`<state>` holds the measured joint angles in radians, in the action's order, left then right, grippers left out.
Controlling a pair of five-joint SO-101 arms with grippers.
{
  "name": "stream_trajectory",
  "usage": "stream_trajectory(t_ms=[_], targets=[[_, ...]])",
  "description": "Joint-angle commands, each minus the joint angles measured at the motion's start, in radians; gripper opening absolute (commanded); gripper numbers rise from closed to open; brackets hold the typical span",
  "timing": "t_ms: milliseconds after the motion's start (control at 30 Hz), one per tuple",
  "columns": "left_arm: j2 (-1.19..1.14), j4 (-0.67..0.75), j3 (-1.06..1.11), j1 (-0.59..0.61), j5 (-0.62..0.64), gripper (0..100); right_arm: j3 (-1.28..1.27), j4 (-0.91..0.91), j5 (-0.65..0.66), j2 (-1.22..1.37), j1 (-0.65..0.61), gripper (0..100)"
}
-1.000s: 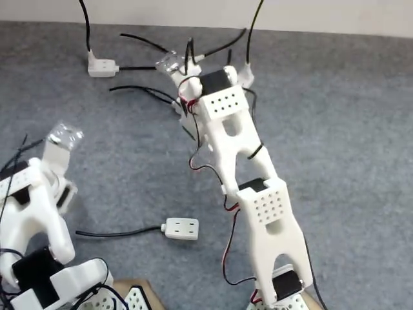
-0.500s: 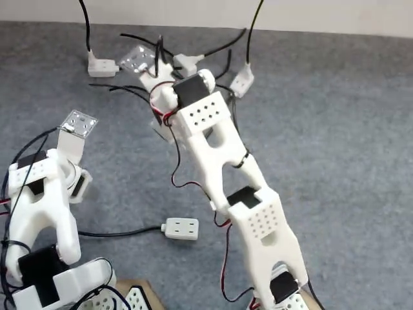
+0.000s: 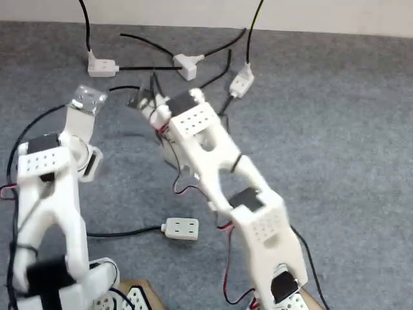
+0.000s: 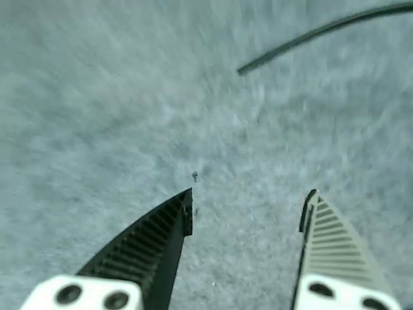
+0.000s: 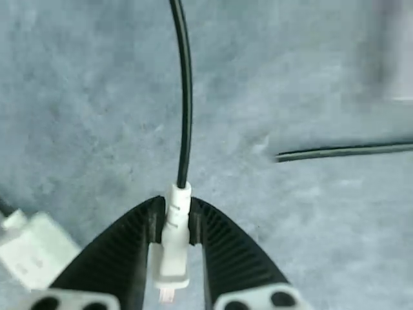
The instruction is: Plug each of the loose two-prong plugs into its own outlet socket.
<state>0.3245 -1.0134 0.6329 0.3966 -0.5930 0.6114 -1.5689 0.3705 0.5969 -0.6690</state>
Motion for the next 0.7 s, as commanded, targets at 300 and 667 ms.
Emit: stream_trajectory(t_ms=[300, 667], targets=[[0.389, -0.023, 0.214, -0.13, 0.025, 28, -1.161, 1.0, -0.152, -0.782, 0.09, 0.5], [0.389, -0.184, 0.058, -0.271, 0.14, 28, -1.58, 1.268, -0.114, -1.03, 0.085, 0.5]])
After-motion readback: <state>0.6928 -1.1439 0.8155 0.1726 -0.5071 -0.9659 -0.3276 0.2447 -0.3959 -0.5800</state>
